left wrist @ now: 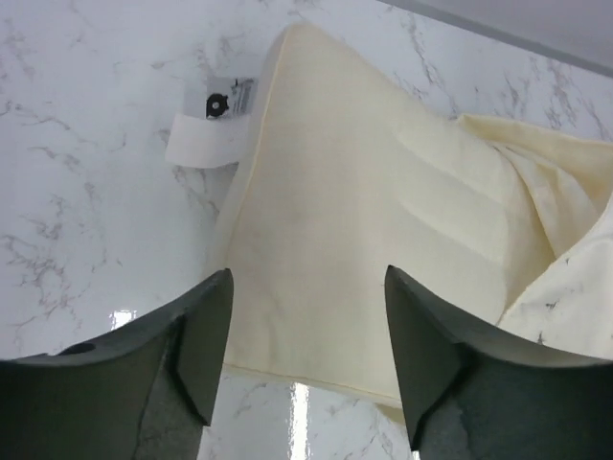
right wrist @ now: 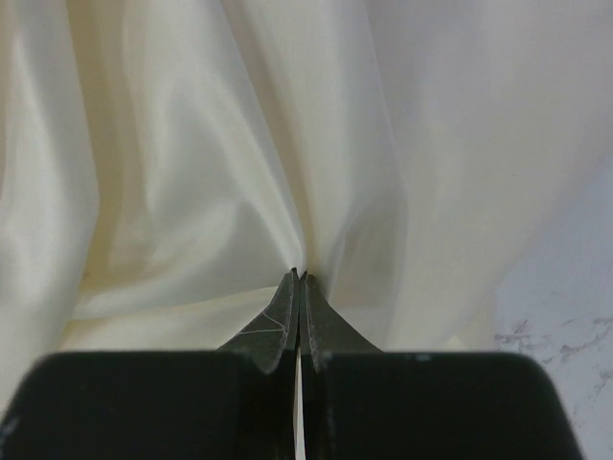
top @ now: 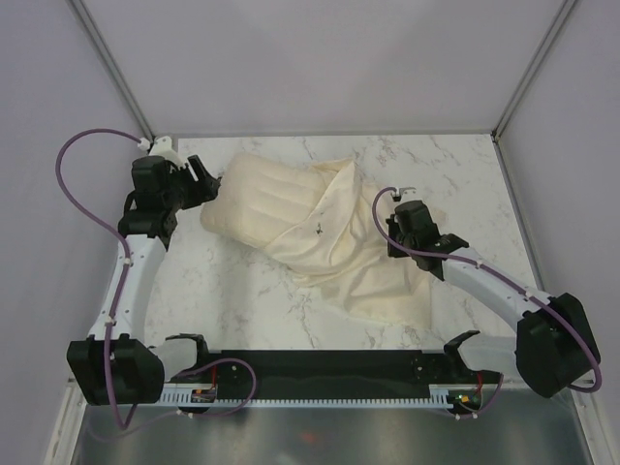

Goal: Remove the pillowcase from the pillow

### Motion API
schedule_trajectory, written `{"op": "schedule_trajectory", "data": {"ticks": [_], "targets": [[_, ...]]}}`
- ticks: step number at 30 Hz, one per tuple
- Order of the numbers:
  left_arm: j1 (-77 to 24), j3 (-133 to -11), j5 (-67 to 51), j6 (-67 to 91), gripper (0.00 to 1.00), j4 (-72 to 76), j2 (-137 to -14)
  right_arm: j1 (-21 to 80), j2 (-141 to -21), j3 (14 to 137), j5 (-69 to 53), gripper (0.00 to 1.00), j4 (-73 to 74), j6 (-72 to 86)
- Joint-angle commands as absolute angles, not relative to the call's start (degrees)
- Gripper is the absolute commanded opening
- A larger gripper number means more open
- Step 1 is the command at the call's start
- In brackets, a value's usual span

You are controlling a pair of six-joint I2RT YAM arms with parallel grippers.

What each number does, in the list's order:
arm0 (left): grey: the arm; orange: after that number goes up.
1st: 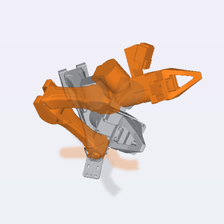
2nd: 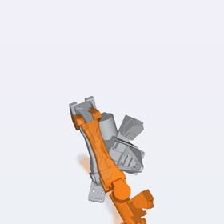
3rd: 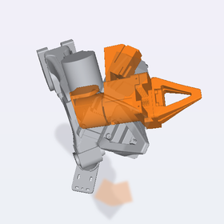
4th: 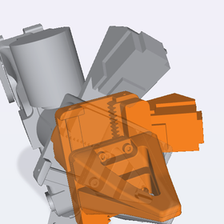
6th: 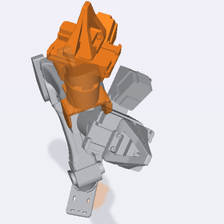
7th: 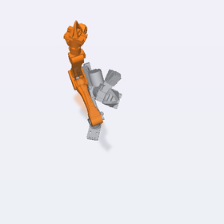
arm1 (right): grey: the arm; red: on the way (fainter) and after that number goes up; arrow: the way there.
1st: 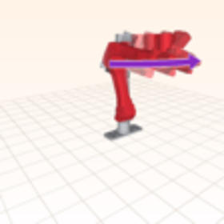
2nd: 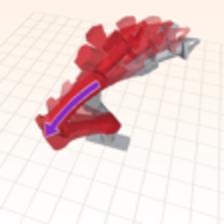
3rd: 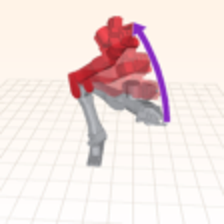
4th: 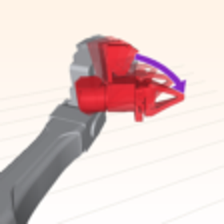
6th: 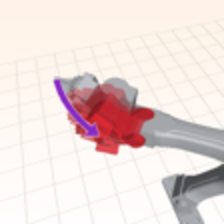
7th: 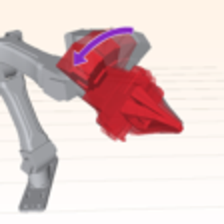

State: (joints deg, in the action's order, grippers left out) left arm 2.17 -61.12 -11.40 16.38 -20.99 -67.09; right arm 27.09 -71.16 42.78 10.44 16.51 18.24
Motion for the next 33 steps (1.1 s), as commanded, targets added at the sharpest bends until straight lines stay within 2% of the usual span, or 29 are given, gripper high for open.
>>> {"op": "schedule_trajectory", "data": {"ticks": [1, 2, 4, 7, 8, 14, 19, 28, 30, 31, 33], "targets": [[1.5, -63.0, -1.1, 16.0, 0.74, -17.8, -62.4, 26.9, -72.0, 42.2, 8.7, 0.0, 13.5, 19.6], [0.9, -62.8, 1.4, 15.7, 0.81, -17.7, -61.4, 26.9, -72.2, 42.1, 7.9, 0.0, 13.3, 19.9], [-3.5, -62.1, 5.8, 13.4, 0.85, -16.8, -59.3, 26.9, -72.3, 42.1, 7.6, 0.0, 12.7, 20.1], [-11.1, -61.9, 5.3, 9.4, 0.9, -16.1, -60.2, 26.9, -72.9, 42.2, 7.4, 0.0, 12.3, 20.4], [-12.8, -62.1, 4.9, 8.6, 0.95, -16.2, -61.2, 26.9, -73.1, 42.2, 7.1, 0.0, 12.0, 20.3], [-18.3, -64.3, 0.3, 10.0, 0.97, -19.3, -71.2, 26.9, -72.9, 42.2, 5.8, 0.0, 11.3, 21.1], [-19.1, -64.9, 5.6, 11.2, 0.97, -21.4, -77.7, 27.0, -71.5, 41.9, 5.6, 0.0, 11.3, 20.9], [-25.5, -70.2, 14.6, 8.3, 1.0, -30.2, -98.6, 26.9, -69.2, 41.6, 5.1, 0.0, 11.3, 21.1], [-26.6, -71.4, 14.2, 7.7, 0.97, -31.5, -103.2, 26.9, -68.8, 41.6, 5.0, 0.0, 11.3, 21.1], [-26.7, -71.7, 13.6, 7.6, 0.85, -31.7, -104.3, 26.9, -68.3, 41.6, 5.0, 0.0, 11.3, 21.1], [-26.8, -72.2, 13.5, 7.2, 0.67, -32.1, -106.4, 26.9, -67.9, 41.5, 5.1, 0.0, 11.6, 20.9]]}}
